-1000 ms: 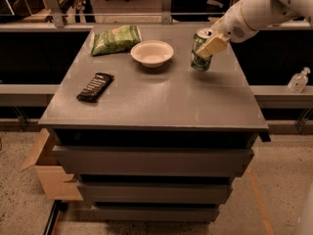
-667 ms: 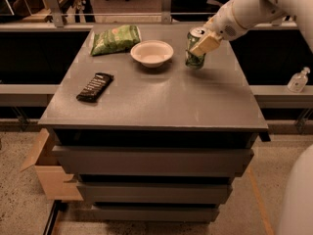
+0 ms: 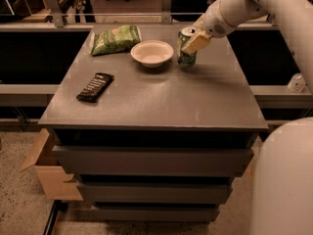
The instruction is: Move green can near paper bowl
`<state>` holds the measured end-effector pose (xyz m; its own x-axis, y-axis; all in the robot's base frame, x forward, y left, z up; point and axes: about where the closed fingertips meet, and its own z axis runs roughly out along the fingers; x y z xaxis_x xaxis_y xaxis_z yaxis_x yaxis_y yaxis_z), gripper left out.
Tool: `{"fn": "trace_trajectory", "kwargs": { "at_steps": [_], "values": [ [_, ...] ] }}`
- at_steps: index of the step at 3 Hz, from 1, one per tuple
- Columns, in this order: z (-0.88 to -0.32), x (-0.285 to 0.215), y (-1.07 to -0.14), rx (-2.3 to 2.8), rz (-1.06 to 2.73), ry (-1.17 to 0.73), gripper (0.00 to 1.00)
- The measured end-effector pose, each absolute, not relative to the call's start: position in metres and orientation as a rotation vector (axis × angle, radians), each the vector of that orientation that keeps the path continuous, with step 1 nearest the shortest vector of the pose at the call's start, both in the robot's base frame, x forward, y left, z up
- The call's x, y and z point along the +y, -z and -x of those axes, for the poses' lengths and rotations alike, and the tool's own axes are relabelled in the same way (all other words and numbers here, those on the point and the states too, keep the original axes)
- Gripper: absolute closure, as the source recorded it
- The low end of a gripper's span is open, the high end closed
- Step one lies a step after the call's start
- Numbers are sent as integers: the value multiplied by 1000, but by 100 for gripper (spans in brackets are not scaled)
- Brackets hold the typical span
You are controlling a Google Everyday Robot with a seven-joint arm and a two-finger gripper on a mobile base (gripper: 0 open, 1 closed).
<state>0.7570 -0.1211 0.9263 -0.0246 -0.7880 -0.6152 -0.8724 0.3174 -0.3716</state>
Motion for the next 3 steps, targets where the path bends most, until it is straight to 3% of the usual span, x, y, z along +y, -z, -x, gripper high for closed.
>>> {"fn": "trace_trajectory", "kwargs": {
  "at_steps": [2, 3],
  "values": [
    [-774, -103, -907, 1831, 1551, -169, 100],
    [-776, -100, -903, 1832, 1556, -176, 74]
  ]
}}
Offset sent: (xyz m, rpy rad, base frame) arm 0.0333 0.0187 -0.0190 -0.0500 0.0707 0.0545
